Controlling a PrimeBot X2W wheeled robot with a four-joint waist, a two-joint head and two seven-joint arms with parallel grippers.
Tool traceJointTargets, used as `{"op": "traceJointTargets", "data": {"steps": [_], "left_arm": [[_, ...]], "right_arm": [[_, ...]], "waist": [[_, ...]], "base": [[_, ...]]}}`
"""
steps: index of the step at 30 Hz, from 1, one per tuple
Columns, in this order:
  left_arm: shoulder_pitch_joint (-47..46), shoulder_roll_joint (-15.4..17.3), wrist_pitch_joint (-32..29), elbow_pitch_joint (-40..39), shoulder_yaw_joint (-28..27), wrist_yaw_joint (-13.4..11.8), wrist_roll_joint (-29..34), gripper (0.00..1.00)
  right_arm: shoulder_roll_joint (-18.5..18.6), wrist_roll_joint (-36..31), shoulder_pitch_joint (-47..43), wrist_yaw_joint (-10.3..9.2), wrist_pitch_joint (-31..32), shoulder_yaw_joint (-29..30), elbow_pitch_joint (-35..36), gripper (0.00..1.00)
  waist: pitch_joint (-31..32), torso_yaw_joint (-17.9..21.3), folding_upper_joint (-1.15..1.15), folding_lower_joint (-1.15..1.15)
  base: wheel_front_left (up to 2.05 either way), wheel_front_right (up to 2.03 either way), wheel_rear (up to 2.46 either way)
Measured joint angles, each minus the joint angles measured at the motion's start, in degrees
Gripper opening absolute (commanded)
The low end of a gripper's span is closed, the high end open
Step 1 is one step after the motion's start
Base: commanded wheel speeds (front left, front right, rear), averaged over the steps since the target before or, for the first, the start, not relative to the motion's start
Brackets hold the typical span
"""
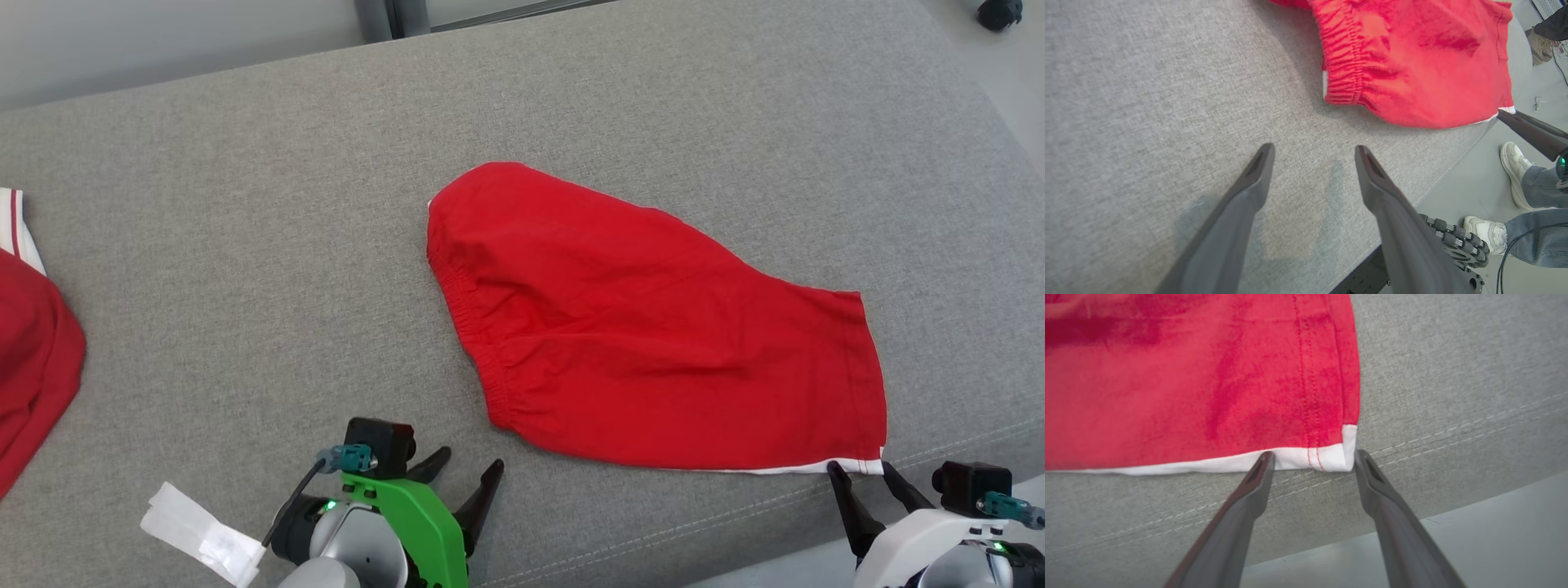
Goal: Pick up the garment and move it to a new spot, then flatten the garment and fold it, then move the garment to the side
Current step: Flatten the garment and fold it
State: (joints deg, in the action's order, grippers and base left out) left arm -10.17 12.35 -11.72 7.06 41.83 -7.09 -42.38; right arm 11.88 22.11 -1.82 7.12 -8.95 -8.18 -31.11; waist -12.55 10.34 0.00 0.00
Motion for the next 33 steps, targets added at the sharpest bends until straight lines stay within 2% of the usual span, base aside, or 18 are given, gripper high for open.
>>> {"op": "traceJointTargets", "data": {"steps": [11, 21, 33], "left_arm": [[0.9, -0.8, -1.5, -1.4, -1.3, 0.0, 1.4, 1.0], [0.8, -3.9, -2.5, -1.8, -0.9, 0.0, 3.3, 1.0], [-1.9, -5.3, -3.9, 0.1, -0.7, 0.0, 5.3, 1.0]], "right_arm": [[1.0, 1.9, 1.0, 0.11, -0.5, -1.5, -1.7, 1.0], [1.7, 3.0, 2.5, 0.42, -1.2, -3.5, -2.9, 1.0], [1.9, 5.2, 3.9, 0.55, -2.6, -4.9, -4.3, 1.0]], "waist": [[-0.1, 0.1, 0.0, 0.0], [-0.7, 0.9, 0.0, 0.0], [-1.4, 1.8, 0.0, 0.0]], "base": [[0.0, 0.0, 0.0], [0.0, 0.0, 0.0], [0.0, 0.0, 0.0]]}}
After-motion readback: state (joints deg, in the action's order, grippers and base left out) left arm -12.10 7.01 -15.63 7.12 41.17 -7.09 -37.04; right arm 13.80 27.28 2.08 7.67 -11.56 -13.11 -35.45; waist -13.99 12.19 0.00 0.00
